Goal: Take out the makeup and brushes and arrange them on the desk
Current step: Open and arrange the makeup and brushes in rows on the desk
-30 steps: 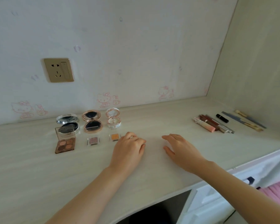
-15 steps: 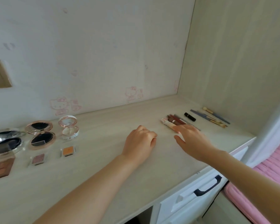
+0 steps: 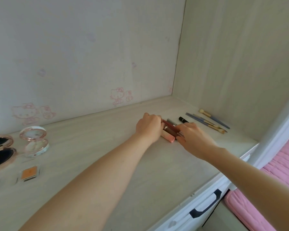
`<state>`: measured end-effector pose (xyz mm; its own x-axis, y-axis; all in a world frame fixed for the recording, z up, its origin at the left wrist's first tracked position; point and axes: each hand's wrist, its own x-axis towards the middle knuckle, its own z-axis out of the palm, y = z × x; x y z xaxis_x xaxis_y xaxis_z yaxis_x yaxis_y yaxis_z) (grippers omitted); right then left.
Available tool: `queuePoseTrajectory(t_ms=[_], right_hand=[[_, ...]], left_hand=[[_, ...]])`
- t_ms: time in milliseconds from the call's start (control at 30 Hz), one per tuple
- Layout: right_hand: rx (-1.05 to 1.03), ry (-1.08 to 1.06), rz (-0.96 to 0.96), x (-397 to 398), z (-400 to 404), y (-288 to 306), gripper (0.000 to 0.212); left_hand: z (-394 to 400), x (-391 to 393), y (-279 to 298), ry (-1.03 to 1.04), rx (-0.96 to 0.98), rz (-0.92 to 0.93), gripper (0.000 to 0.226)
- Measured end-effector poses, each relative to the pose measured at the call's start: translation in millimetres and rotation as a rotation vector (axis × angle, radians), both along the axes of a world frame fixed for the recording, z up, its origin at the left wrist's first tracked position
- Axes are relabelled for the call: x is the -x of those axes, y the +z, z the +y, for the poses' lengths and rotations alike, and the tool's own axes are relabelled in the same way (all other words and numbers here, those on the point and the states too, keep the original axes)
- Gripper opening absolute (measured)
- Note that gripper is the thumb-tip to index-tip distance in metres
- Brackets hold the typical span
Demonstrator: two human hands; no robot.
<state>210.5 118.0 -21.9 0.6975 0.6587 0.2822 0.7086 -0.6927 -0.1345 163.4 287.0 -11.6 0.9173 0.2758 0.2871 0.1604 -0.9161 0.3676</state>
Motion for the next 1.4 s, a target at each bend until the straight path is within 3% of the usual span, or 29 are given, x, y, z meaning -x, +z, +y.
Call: queuePoseTrajectory(t_ms=[200,333,533,800,967,1400], right_hand=[[0.015,0.0,-0.055,-0.7,4.6,-10.6,0.034],[0.012,-0.002,-0.079,-2.2,3.3,-12.6,0.031],[-0.104,-0.037,-0.062,-0.3,-0.6,-12.5,0.031],[-0.438,-0.138,0.202,4.2,11.0,-6.2,0.033],[-0.576,-0.138,0.252,23.3,24.9,2.2,0.016],[-0.64,0.117,0.377,110.2,80.4,18.7,0.009]], left_hand=[[-0.7,-16.9,-2.4,0.066,0.107,0.168,0.032],[-5.8,-21.2,-3.0,0.091,0.178,0.184,0.03],[-11.9,-21.9,2.8,0.114,0.398,0.047,0.025],[-24.2,-11.1,21.5,0.056,0.688,-0.213,0.018],[-25.6,11.3,35.5,0.015,0.874,-0.299,0.02],[41.3,140.6,42.8,0.023,0.892,-0.438,0.014]])
